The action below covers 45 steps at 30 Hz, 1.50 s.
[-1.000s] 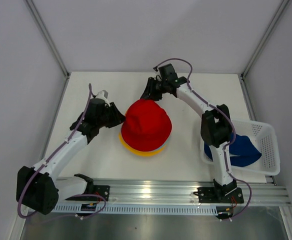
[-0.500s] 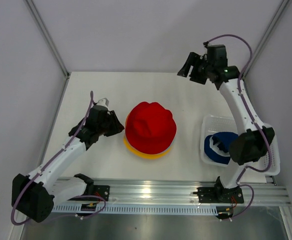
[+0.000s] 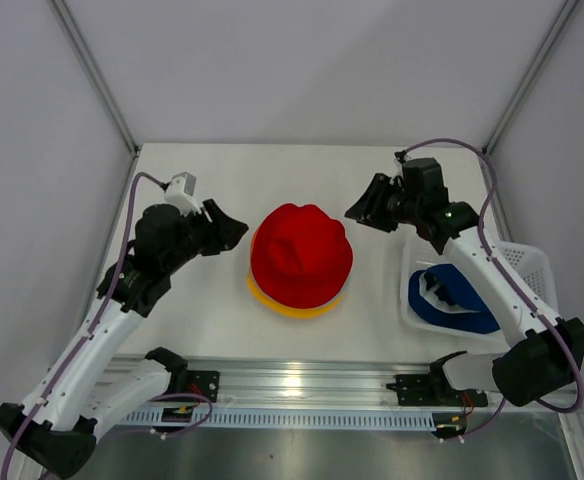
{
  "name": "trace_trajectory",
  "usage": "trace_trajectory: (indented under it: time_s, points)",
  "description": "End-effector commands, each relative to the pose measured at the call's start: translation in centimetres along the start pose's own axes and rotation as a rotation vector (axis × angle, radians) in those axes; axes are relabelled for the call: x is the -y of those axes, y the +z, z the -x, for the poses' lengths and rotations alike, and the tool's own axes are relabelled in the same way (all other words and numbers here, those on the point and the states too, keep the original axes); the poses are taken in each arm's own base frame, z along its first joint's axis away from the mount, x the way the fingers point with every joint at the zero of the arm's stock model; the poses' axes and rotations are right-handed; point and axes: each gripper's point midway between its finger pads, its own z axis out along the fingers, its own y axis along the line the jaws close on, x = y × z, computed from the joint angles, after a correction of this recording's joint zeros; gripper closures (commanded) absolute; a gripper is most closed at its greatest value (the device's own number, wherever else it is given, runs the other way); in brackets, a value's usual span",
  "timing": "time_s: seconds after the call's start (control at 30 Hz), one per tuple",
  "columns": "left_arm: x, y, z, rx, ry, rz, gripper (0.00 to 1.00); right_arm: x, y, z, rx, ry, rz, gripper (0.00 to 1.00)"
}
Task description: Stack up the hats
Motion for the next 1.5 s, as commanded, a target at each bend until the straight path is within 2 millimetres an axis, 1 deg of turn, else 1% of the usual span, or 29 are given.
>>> trace_trajectory:
  time_s: [0.0, 0.03, 0.07, 0.1, 0.2, 0.23, 0.27, 0.33, 0.4, 0.43, 0.5, 0.6, 0.67, 0.77, 0.87, 0.9, 0.97, 1.03, 1.1, 1.13, 1.17, 1.23, 1.27, 1.3, 1.33, 1.37, 1.4, 1.43, 1.47]
  points:
    - [2.5, 1.2, 0.0, -0.039, 0.027, -0.095, 0.45, -1.2, 0.2, 1.1, 0.096, 0.05, 0.027, 0.57]
    - [1.8, 2.4, -0.8, -0.076, 0.023, -0.064, 0.46, -1.1, 0.6, 0.3, 0.08, 0.05, 0.012, 0.6]
    - [1.5, 2.9, -1.3, -0.093, 0.019, -0.05, 0.46, -0.8, 0.9, 0.0, 0.077, 0.049, -0.008, 0.62]
    - [1.1, 3.5, -1.9, -0.113, 0.013, -0.036, 0.47, 0.0, 1.7, -0.5, 0.066, 0.05, -0.041, 0.62]
    - [0.8, 5.0, -4.0, -0.173, -0.002, -0.019, 0.5, 0.1, 3.3, -2.2, 0.018, 0.049, -0.046, 0.63]
    - [0.8, 5.2, -5.0, -0.194, -0.003, -0.018, 0.51, 0.2, 4.4, -2.9, -0.008, 0.042, -0.052, 0.63]
    - [0.4, 5.6, -5.9, -0.217, -0.009, -0.005, 0.52, 0.2, 4.9, -3.3, -0.023, 0.045, -0.053, 0.63]
    - [0.3, 5.9, -6.9, -0.236, -0.026, 0.009, 0.54, -0.3, 6.3, -4.0, -0.056, 0.048, -0.036, 0.63]
    - [0.2, 6.2, -8.5, -0.276, -0.045, 0.022, 0.56, -1.4, 7.0, -4.7, -0.08, 0.041, -0.003, 0.63]
    - [0.2, 6.4, -9.5, -0.3, -0.047, 0.018, 0.57, -1.7, 7.8, -4.8, -0.09, 0.036, 0.002, 0.63]
    - [0.1, 6.9, -10.7, -0.33, -0.059, 0.031, 0.59, -2.6, 8.5, -5.5, -0.115, 0.018, 0.019, 0.62]
    - [-0.7, 7.4, -12.1, -0.364, -0.07, 0.082, 0.62, -2.8, 9.8, -6.2, -0.147, 0.004, 0.011, 0.61]
    - [-1.0, 7.6, -12.4, -0.367, -0.074, 0.1, 0.63, -2.3, 10.6, -6.3, -0.152, 0.004, -0.003, 0.61]
    - [-1.6, 7.7, -12.5, -0.359, -0.073, 0.125, 0.64, -2.3, 11.4, -6.0, -0.142, -0.003, 0.0, 0.6]
    - [-2.1, 7.9, -12.8, -0.357, -0.068, 0.141, 0.64, -3.0, 12.3, -5.1, -0.135, -0.021, 0.014, 0.6]
    - [-2.5, 8.0, -13.2, -0.359, -0.061, 0.143, 0.65, -3.6, 12.7, -4.4, -0.126, -0.027, 0.025, 0.59]
    - [-2.8, 8.5, -12.9, -0.326, -0.049, 0.15, 0.64, -3.9, 13.0, -3.6, -0.115, -0.05, 0.029, 0.58]
    - [-2.1, 9.4, -11.9, -0.287, -0.044, 0.119, 0.64, -4.4, 13.3, -2.2, -0.1, -0.063, 0.036, 0.56]
    - [-2.2, 10.0, -12.2, -0.311, -0.024, 0.129, 0.65, -4.0, 13.2, -0.3, -0.076, -0.081, 0.028, 0.53]
    - [-1.6, 10.4, -11.2, -0.297, -0.02, 0.123, 0.65, -4.0, 12.9, 0.8, -0.066, -0.086, 0.02, 0.52]
    - [-1.5, 10.5, -11.2, -0.303, -0.011, 0.122, 0.65, -2.9, 12.5, 2.6, -0.034, -0.081, -0.013, 0.47]
    - [-1.1, 10.4, -10.7, -0.291, 0.006, 0.101, 0.65, -1.0, 10.9, 4.3, -0.026, -0.087, -0.076, 0.41]
    - [-1.1, 10.1, -10.4, -0.279, 0.007, 0.094, 0.64, -0.9, 9.1, 6.4, 0.03, -0.088, -0.092, 0.37]
    - [-0.4, 9.4, -9.3, -0.244, 0.008, 0.067, 0.63, 1.0, 7.4, 8.7, 0.079, -0.066, -0.133, 0.34]
    - [-0.3, 8.9, -8.9, -0.231, 0.009, 0.058, 0.62, 2.3, 5.7, 9.5, 0.095, -0.06, -0.172, 0.31]
    - [-0.4, 8.3, -8.3, -0.216, 0.005, 0.058, 0.61, 2.4, 2.6, 11.1, 0.168, -0.053, -0.194, 0.25]
    - [0.2, 7.2, -7.0, -0.174, 0.007, 0.032, 0.59, 4.6, 0.1, 12.9, 0.224, -0.018, -0.25, 0.21]
    - [0.1, 6.7, -6.3, -0.156, 0.005, 0.036, 0.58, 5.7, -2.0, 12.8, 0.231, 0.007, -0.299, 0.17]
    - [-0.2, 5.9, -5.7, -0.138, 0.022, 0.045, 0.56, 6.1, -5.4, 13.5, 0.302, 0.02, -0.339, 0.09]
